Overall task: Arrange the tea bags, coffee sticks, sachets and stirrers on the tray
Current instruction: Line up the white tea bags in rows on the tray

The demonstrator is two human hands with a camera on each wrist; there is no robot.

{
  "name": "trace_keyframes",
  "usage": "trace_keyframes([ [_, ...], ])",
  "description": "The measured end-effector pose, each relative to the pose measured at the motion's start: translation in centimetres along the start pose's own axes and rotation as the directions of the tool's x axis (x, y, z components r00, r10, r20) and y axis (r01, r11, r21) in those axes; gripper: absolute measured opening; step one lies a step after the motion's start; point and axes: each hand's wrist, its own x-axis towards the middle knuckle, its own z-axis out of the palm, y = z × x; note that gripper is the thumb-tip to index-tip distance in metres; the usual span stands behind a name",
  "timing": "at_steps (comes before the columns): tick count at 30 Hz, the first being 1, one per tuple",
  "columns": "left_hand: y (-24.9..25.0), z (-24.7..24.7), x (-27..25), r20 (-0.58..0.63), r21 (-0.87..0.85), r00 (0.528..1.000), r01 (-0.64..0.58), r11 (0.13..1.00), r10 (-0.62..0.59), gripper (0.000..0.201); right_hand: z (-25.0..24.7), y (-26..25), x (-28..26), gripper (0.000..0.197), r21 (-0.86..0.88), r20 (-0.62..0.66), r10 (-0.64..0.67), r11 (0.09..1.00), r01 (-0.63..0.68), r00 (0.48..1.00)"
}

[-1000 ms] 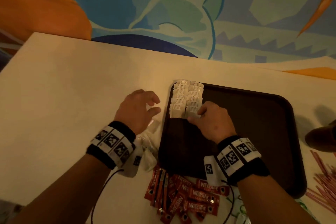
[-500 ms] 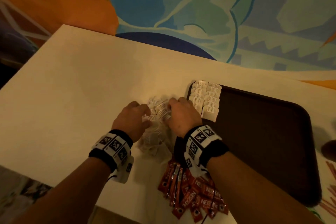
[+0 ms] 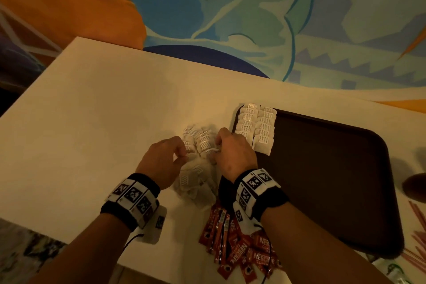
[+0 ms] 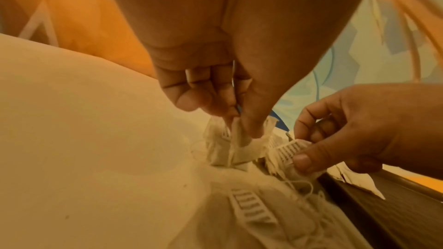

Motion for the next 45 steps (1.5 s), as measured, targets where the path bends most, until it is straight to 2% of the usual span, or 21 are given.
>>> trace_keyframes([
  [2, 0.6, -0.7, -0.4, 0.001, -0.006, 1.0, -0.011, 1.0, 0.011, 0.015, -0.3, 0.2, -0.2, 0.018, 0.065, 0.017, -0.018, 0.998, 0.017, 1.0],
  [6, 2.5, -2.4, -1.0, -0.007, -0.034, 0.996, -0.09, 0.995, 0.089, 0.015, -1.7, 1.0, -1.3, 0.023, 0.356, 0.064, -0.044, 0.934, 0.018, 0.997],
  [10, 5.5, -2.4, -0.6, 0.038, -0.192, 0.987, -0.148, 0.97, 0.158, 0.014, -4.4, 4.2, -3.1, 0.016, 0.497, -0.033, 0.101, 0.865, -0.071, 0.994],
  [12, 6.9, -0.9, 0.3, 0.097, -0.231, 0.98, -0.149, 0.961, 0.175, 0.014, -5.7, 6.5, -3.7, 0.016, 0.484, -0.046, 0.191, 0.863, -0.145, 0.981],
  [15, 8.4, 2.5, 1.9, 0.205, -0.263, 0.969, -0.081, 0.961, 0.138, 0.014, -6.4, 9.5, -4.2, 0.016, 0.409, -0.01, 0.293, 0.874, -0.264, 0.956],
  [18, 9.7, 5.0, 3.6, 0.239, -0.253, 0.964, -0.053, 0.966, 0.115, 0.013, -5.8, 11.3, -4.1, 0.014, 0.371, 0.012, 0.369, 0.861, -0.346, 0.929],
  [24, 10.2, 6.5, 6.2, 0.15, -0.153, 0.985, -0.066, 0.986, 0.089, 0.011, -5.1, 12.1, -3.2, 0.01, 0.363, -0.054, 0.407, 0.858, -0.362, 0.912],
  [31, 10.0, 7.2, 7.2, 0.043, -0.114, 0.993, -0.104, 0.988, 0.11, 0.013, -5.0, 11.7, -2.1, 0.013, 0.4, -0.047, 0.428, 0.836, -0.376, 0.902],
  [37, 9.7, 7.4, 6.2, -0.073, -0.094, 0.985, -0.166, 0.982, 0.159, 0.03, -4.9, 11.4, -2.1, 0.035, 0.359, -0.112, 0.449, 0.85, -0.385, 0.887],
  [40, 9.1, 7.6, 5.3, -0.051, -0.052, 0.978, -0.206, 0.977, 0.203, 0.028, -4.9, 11.3, -2.8, 0.043, 0.35, -0.102, 0.454, 0.849, -0.395, 0.885],
  [45, 8.6, 8.1, 4.9, -0.009, 0.019, 0.965, -0.263, 0.965, 0.263, 0.02, -4.6, 10.6, -3.1, 0.038, 0.359, -0.067, 0.469, 0.835, -0.417, 0.881],
])
